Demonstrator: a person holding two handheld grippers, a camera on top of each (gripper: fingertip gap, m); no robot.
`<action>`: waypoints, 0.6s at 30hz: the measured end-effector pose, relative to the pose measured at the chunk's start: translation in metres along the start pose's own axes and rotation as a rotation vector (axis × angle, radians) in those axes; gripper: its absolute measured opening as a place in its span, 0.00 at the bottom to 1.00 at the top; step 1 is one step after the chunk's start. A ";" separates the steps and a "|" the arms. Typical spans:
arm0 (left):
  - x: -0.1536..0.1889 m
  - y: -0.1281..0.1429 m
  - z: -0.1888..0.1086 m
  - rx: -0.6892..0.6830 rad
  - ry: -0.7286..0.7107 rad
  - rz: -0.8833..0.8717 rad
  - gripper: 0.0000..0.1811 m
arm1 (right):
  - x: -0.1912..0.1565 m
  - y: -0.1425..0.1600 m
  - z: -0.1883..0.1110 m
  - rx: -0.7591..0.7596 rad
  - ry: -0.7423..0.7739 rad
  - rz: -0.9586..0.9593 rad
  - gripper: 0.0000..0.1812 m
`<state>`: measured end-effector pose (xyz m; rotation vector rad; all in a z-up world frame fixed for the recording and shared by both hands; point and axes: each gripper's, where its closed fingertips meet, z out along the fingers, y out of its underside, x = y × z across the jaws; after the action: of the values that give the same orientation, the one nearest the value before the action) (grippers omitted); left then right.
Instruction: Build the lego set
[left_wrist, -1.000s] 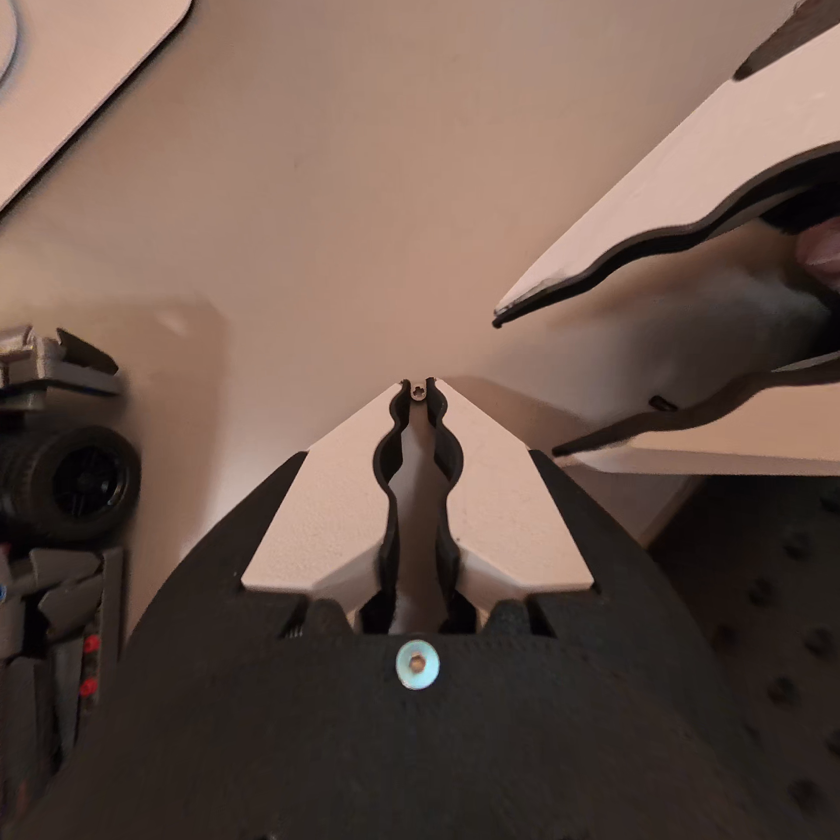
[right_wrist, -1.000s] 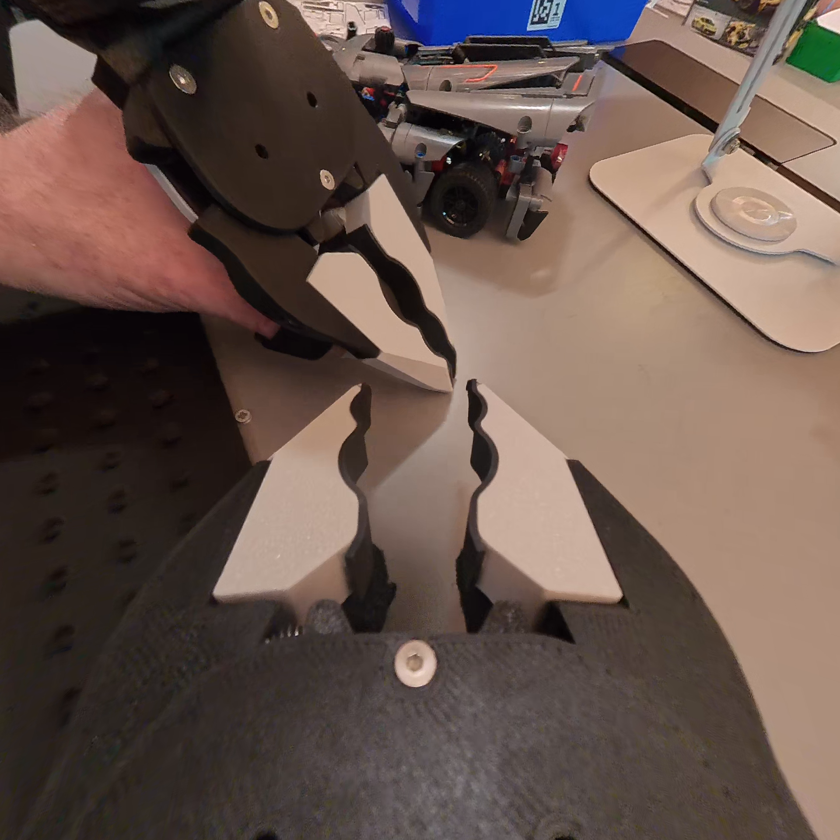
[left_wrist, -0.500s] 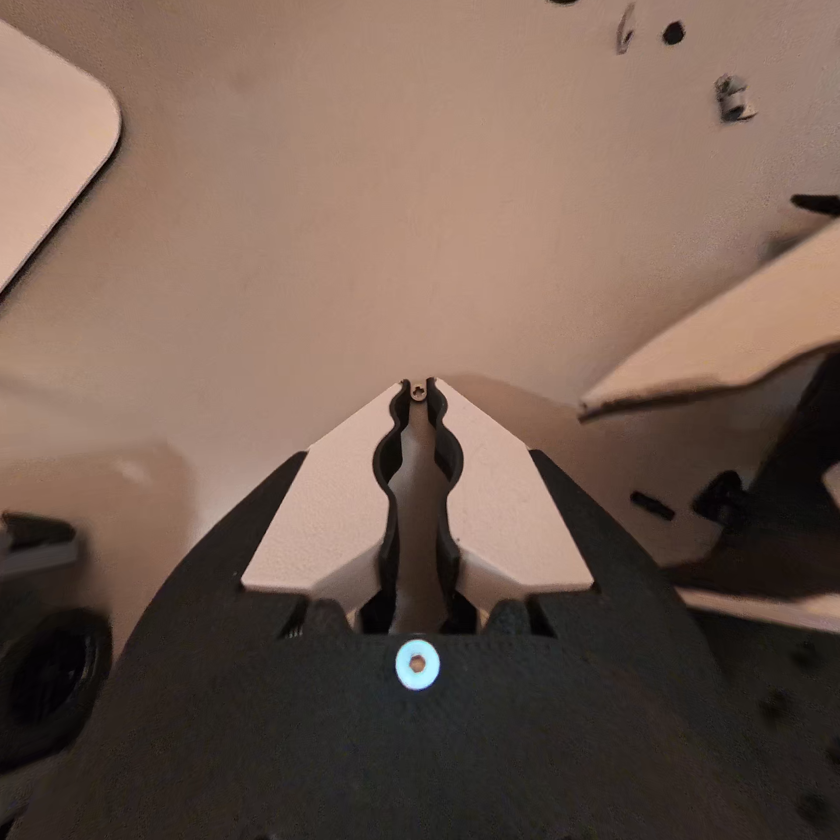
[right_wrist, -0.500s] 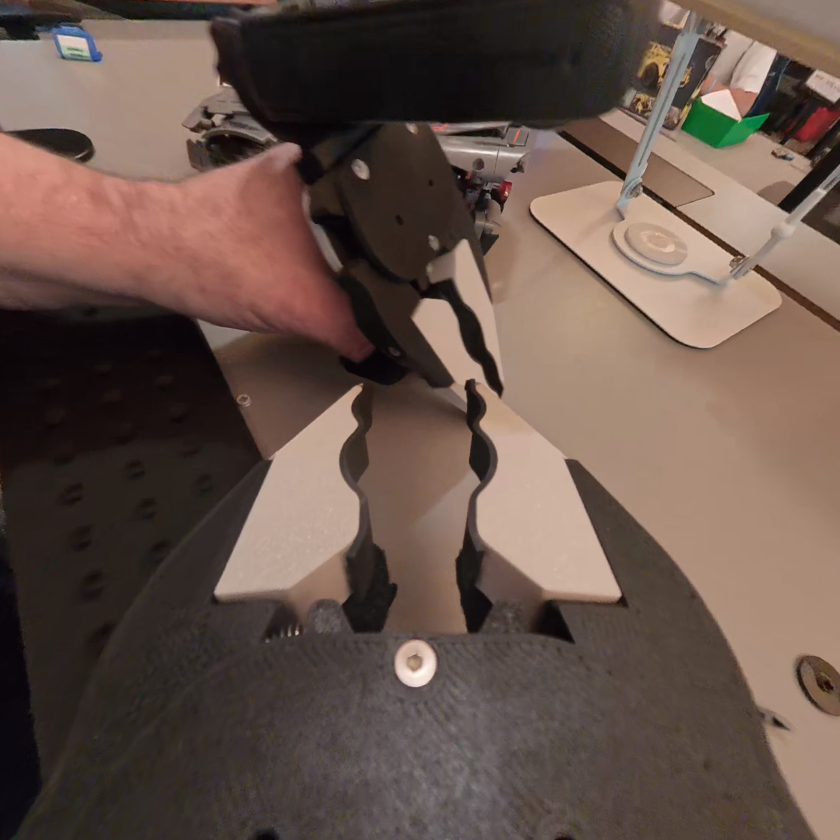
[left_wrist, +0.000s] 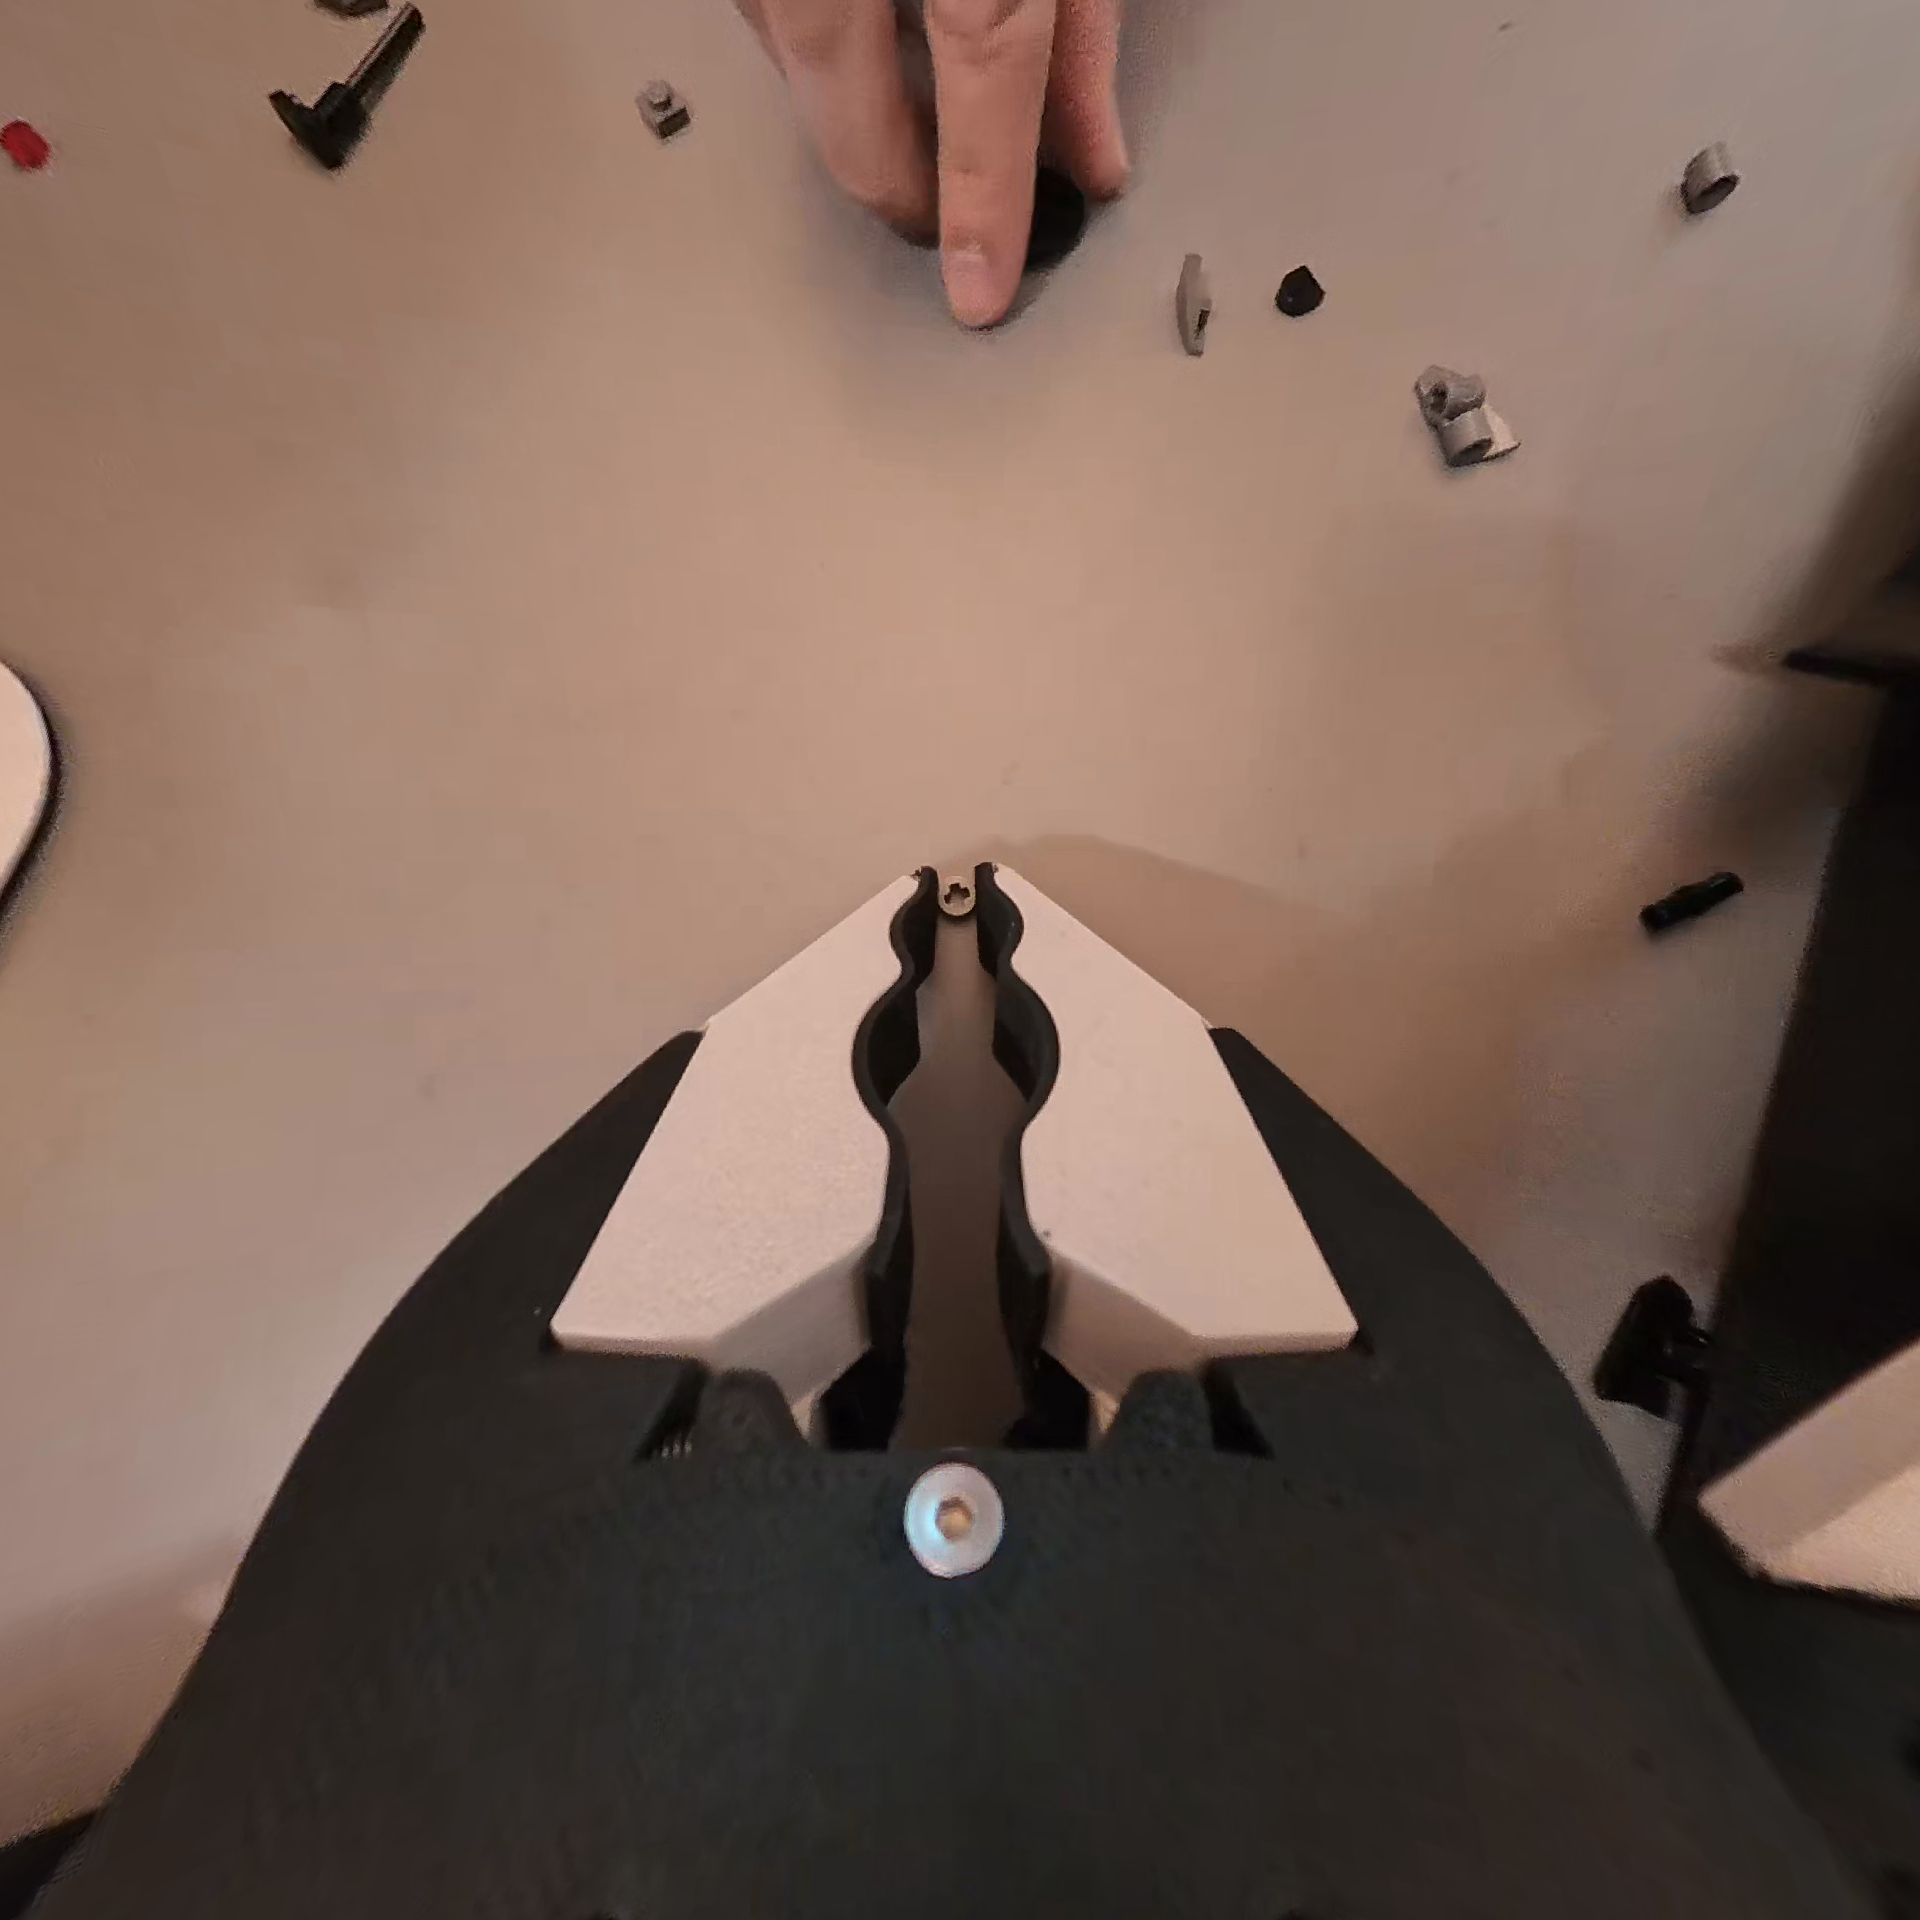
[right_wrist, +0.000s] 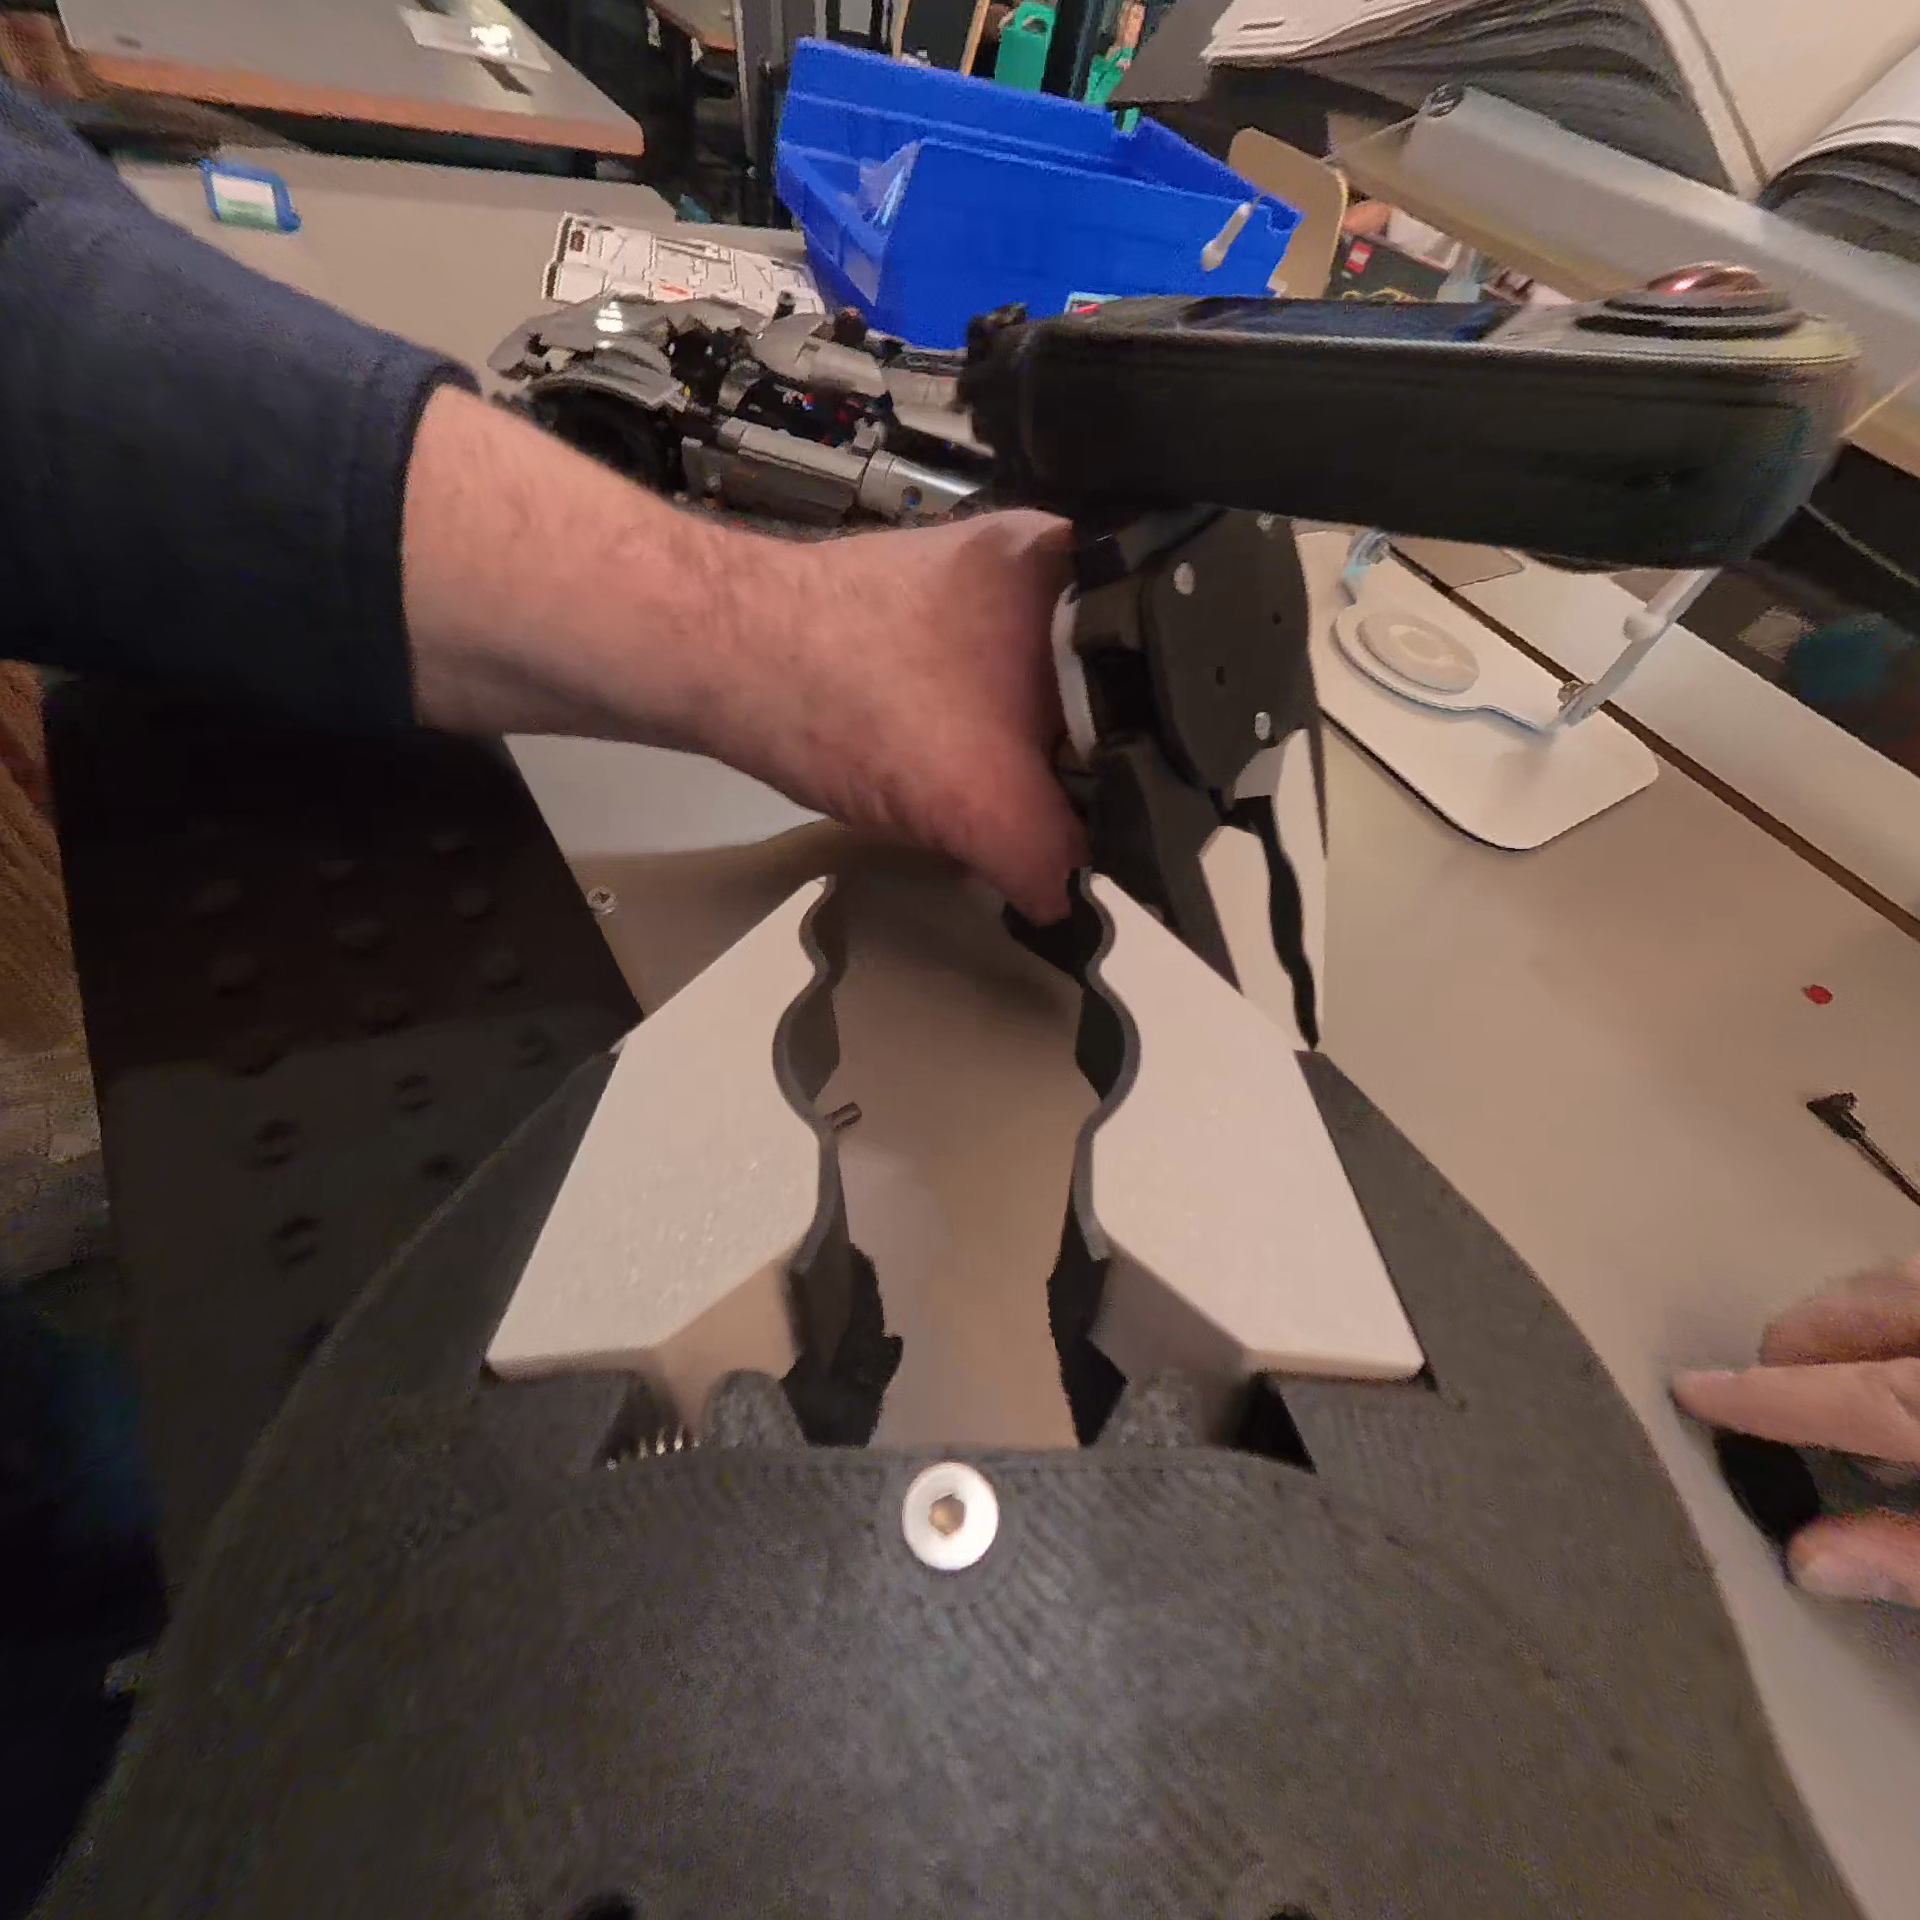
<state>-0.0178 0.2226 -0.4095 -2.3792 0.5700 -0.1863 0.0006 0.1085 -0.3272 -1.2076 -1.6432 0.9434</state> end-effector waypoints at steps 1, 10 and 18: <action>0.000 -0.001 0.000 0.001 0.013 -0.002 0.03 | -0.002 0.002 0.001 -0.013 -0.006 -0.011 0.23; 0.002 -0.003 -0.009 0.022 0.084 -0.005 0.10 | -0.036 0.024 0.027 -0.210 -0.224 -0.007 0.21; -0.023 0.016 -0.056 0.105 0.002 -0.147 0.09 | -0.084 0.034 0.058 -0.416 -0.571 0.092 0.16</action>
<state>-0.0592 0.1890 -0.3765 -2.3186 0.3770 -0.2762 -0.0296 0.0310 -0.3953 -1.3727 -2.3403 1.1065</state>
